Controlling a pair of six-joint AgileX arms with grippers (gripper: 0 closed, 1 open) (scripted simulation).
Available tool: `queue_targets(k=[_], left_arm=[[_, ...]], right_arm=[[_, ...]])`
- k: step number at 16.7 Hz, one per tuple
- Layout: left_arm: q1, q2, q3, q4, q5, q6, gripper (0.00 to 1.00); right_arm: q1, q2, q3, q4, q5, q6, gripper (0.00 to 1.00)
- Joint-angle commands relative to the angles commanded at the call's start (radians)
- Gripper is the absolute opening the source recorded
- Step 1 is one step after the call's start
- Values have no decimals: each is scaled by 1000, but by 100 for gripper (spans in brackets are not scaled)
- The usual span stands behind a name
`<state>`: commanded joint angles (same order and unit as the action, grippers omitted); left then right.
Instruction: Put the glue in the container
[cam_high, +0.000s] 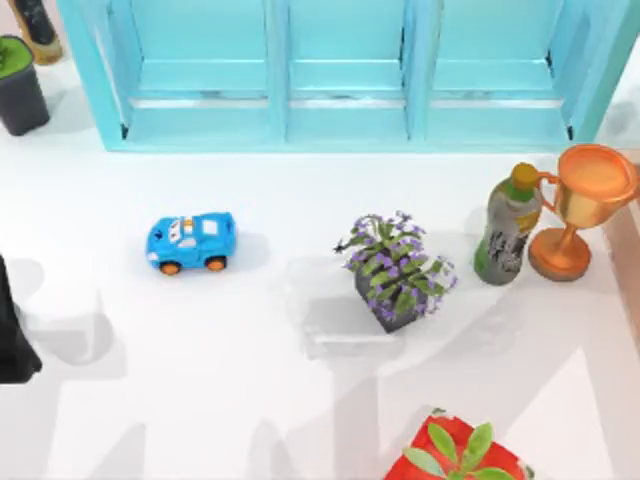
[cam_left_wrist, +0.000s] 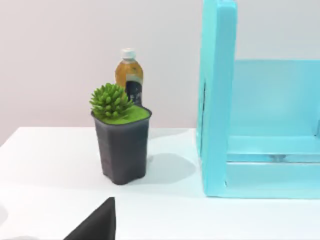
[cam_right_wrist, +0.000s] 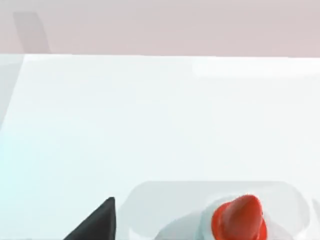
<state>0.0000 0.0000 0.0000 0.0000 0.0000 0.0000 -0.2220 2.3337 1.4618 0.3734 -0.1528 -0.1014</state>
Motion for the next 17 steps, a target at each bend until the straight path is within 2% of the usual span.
queue_targets(k=[4,10,17], left_arm=[[0,0,0,0,0,0,100],[0,0,0,0,0,0,100],[0,0,0,0,0,0,100]], right_arm=[[24,117,92,24,23,11,100],[35,149,95,46,29,15,100],[35,149,95,46,29,15,47]])
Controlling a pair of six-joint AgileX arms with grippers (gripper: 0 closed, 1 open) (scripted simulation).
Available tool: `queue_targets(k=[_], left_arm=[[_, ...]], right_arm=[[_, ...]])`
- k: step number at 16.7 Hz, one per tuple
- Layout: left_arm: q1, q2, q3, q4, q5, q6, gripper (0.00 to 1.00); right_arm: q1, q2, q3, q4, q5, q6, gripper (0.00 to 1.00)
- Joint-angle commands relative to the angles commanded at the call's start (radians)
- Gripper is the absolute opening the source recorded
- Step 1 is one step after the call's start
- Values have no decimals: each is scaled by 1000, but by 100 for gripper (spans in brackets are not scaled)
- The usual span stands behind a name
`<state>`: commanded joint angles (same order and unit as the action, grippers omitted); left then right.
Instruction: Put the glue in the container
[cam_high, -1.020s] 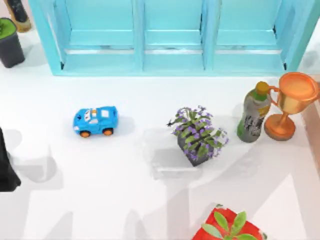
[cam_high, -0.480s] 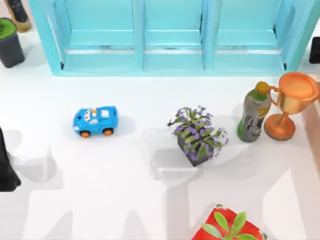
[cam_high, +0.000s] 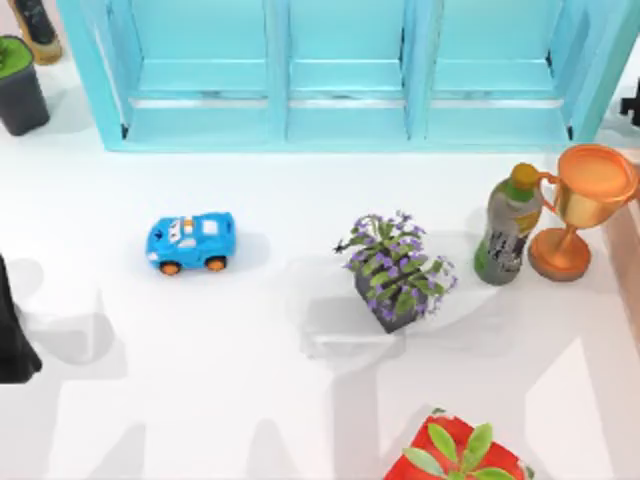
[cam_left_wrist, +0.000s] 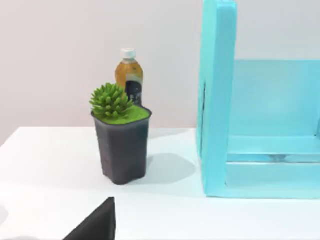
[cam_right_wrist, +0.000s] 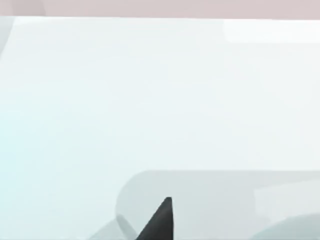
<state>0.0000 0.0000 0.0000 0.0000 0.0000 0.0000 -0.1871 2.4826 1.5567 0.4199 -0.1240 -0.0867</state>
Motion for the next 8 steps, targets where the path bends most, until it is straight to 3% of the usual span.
queue_targets(k=[6,8], left_arm=[[0,0,0,0,0,0,100],[0,0,0,0,0,0,100]], right_arm=[[0,0,0,0,0,0,2],[0,0,0,0,0,0,0]])
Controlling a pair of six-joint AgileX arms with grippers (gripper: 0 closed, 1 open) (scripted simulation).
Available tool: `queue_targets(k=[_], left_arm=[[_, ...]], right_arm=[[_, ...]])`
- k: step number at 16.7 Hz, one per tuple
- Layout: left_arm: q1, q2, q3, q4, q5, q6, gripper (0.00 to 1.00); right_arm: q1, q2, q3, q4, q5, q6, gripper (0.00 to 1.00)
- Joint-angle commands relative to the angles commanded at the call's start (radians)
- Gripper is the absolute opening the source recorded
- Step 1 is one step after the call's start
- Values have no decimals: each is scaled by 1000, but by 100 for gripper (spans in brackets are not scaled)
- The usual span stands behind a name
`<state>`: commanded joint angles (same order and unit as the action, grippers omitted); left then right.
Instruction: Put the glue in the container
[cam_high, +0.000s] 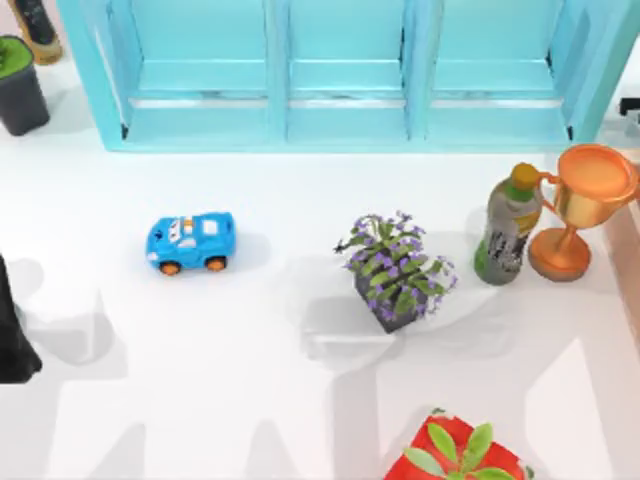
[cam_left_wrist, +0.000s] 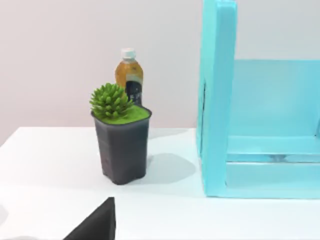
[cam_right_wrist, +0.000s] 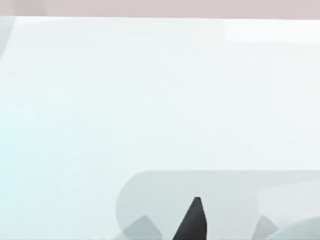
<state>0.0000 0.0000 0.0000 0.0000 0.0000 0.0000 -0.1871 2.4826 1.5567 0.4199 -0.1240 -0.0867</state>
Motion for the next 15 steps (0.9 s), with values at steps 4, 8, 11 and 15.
queue_targets(k=[4,8,11,15], left_arm=[[0,0,0,0,0,0,100],[0,0,0,0,0,0,100],[0,0,0,0,0,0,100],[0,0,0,0,0,0,100]], right_arm=[[0,0,0,0,0,0,0],[-5,-6,4,-4,1,2,0],[-38,-66,47,-69,15,33,0],[-88,-190,77,-230,45,74,0]])
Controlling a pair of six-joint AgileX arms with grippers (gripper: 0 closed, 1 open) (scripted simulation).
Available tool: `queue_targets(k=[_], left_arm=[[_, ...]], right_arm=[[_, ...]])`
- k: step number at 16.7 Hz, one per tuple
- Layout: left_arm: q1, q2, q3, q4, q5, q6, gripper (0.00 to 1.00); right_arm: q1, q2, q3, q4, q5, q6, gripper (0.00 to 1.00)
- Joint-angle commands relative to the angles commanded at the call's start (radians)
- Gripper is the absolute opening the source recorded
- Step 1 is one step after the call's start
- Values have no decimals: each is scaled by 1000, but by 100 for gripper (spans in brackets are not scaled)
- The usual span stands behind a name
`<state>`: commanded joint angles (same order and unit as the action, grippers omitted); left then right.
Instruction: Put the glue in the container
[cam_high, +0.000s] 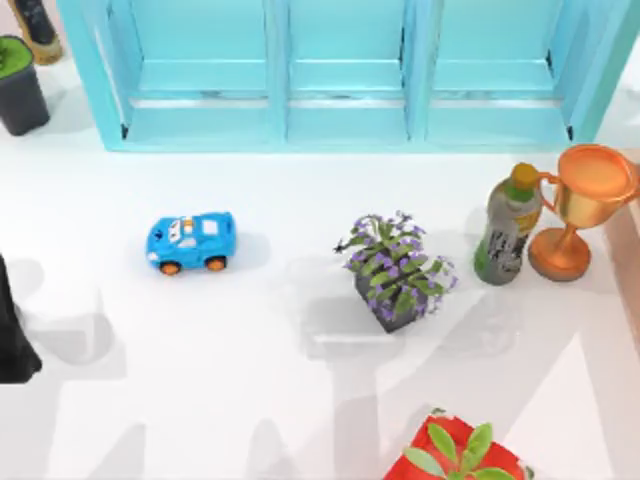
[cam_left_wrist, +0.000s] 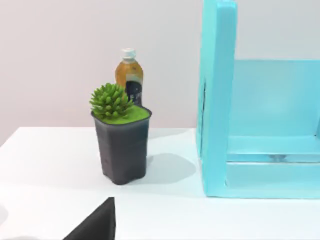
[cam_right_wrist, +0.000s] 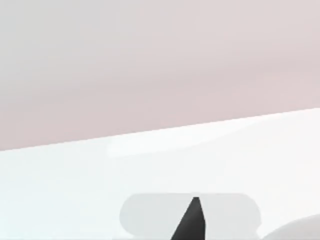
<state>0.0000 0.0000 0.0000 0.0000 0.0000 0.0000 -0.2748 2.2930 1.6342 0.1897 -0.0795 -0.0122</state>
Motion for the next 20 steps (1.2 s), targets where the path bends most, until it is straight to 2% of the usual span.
queue_targets(k=[4,8,14,17,20], left_arm=[[0,0,0,0,0,0,100],[0,0,0,0,0,0,100],[0,0,0,0,0,0,100],[0,0,0,0,0,0,100],[0,0,0,0,0,0,100]], right_arm=[[30,-47,-6,-88,-17,-18,0],[84,-16,6,-55,-47,-73,0],[72,-24,2,-68,-54,-82,0],[17,-72,-6,-163,-109,-177,0],[-77,-155,-30,-336,-219,-361,0]])
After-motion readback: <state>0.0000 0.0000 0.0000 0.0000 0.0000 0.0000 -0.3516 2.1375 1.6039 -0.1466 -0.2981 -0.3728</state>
